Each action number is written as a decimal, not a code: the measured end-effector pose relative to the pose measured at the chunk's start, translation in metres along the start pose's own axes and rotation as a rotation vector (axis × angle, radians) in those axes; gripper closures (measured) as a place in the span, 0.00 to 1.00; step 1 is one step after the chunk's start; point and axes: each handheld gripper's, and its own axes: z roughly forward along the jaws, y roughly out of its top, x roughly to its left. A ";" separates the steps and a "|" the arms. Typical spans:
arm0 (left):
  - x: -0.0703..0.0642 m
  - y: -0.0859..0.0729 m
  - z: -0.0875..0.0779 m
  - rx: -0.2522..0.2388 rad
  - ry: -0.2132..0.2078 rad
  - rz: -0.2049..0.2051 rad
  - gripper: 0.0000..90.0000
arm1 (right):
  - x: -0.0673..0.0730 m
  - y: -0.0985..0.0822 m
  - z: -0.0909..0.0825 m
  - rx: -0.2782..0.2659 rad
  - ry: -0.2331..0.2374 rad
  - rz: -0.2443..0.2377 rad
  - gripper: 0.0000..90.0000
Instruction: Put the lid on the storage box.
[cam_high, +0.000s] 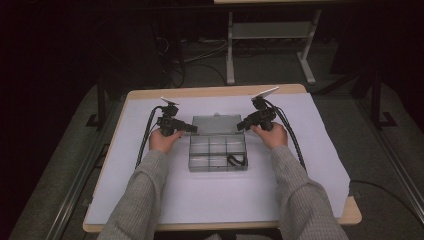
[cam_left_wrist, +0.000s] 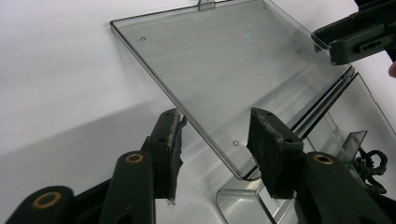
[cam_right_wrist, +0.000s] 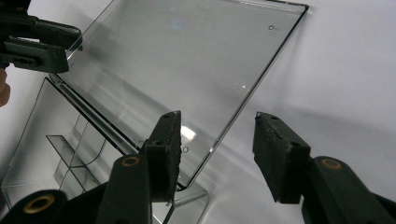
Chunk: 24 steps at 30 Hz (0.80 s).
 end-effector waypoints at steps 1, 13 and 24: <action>0.001 0.000 0.000 0.003 -0.004 0.000 0.59 | 0.000 0.000 0.000 0.001 0.000 0.006 0.56; -0.001 0.001 0.000 0.004 -0.011 0.000 0.63 | 0.001 0.001 0.006 0.014 0.049 0.032 0.58; -0.004 0.001 -0.001 -0.012 0.017 0.027 0.67 | 0.002 0.001 0.004 0.007 0.049 0.022 0.61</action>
